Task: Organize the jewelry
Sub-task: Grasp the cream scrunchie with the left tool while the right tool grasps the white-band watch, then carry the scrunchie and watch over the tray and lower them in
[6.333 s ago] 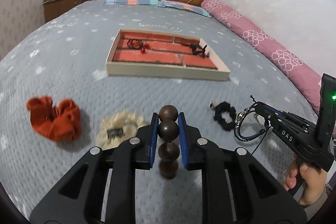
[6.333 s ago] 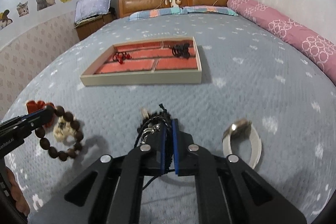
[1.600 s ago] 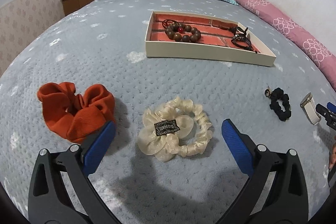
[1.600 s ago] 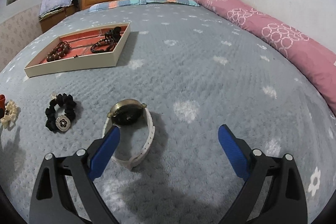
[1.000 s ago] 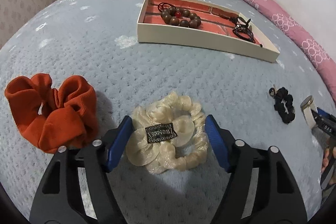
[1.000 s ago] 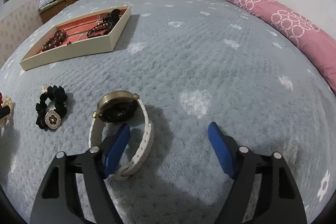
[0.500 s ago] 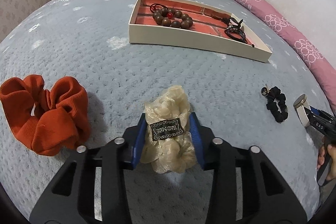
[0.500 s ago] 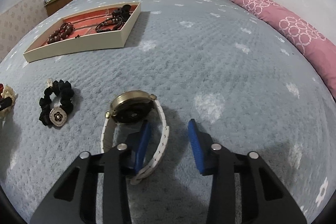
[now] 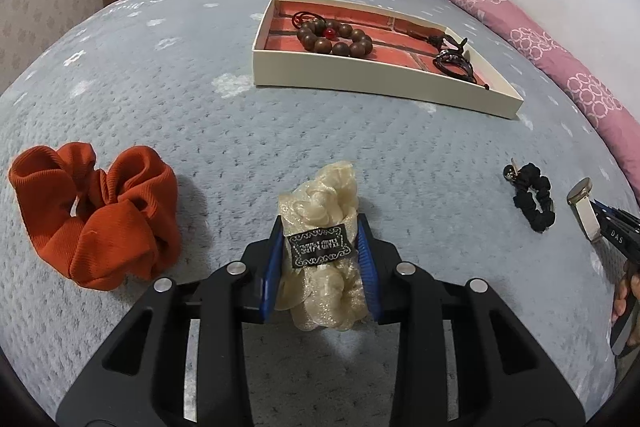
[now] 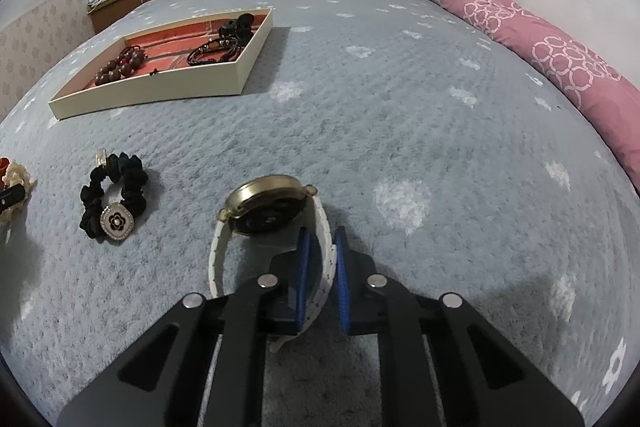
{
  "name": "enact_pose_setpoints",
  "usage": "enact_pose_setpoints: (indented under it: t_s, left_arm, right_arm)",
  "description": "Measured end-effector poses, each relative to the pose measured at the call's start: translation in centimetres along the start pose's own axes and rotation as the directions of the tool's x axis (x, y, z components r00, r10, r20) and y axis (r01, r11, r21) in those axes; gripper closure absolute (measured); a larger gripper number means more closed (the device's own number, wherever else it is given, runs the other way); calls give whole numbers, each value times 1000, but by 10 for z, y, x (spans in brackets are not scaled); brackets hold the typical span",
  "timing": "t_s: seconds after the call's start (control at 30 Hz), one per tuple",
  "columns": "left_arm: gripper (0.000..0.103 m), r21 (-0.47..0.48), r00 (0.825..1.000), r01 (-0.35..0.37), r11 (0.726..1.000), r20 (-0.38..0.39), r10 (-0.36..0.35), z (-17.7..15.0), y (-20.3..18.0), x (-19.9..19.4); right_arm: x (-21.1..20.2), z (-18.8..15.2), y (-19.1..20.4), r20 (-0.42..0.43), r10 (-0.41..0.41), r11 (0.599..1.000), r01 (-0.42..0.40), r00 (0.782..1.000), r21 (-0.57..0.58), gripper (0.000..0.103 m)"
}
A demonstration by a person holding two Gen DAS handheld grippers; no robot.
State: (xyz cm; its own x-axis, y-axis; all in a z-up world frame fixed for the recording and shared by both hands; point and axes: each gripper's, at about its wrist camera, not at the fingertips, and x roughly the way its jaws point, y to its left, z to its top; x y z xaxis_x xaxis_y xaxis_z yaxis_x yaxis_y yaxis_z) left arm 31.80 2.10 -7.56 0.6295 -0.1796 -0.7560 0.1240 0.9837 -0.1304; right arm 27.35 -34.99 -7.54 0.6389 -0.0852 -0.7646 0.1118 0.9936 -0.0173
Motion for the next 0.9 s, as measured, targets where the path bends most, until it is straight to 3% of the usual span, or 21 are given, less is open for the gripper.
enact_pose_setpoints:
  t_s: [0.2,0.9]
  left_arm:
    - [72,-2,1000,-1,1000,0,1,0,1,0]
    - [75,-7,999,4,1000,47,-4,6,0,-19]
  right_arm:
    - [-7,1,0,18,3,1000,-3,1000,10,95]
    - [-46,26,20,117,69,997,-71,991,15,95]
